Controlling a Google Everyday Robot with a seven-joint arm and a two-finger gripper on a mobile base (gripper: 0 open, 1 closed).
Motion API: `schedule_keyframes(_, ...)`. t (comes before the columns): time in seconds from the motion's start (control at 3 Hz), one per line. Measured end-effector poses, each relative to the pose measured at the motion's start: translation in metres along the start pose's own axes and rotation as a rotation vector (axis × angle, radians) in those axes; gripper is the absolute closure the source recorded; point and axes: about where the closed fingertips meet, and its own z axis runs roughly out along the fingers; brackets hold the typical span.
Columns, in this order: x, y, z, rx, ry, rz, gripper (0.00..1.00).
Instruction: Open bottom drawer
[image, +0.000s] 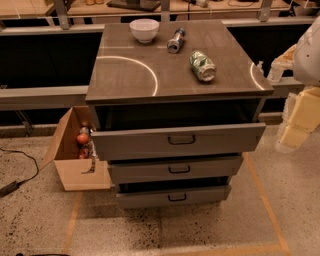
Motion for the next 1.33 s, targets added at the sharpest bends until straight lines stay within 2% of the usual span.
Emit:
schedule_keyframes(0.33, 0.0, 0.0, 0.0, 0.0, 0.0, 0.0, 0.0)
schedule_keyframes(0.67, 0.003, 0.001, 0.012, -0.013, -0.034, 0.017, 0.0)
schedule_keyframes(1.0, 0.009, 0.013, 0.04, 0.003, -0.055, 0.007, 0.0)
schedule_keyframes(1.33, 0.026, 0.035, 0.105, -0.014, -0.083, -0.01, 0.0)
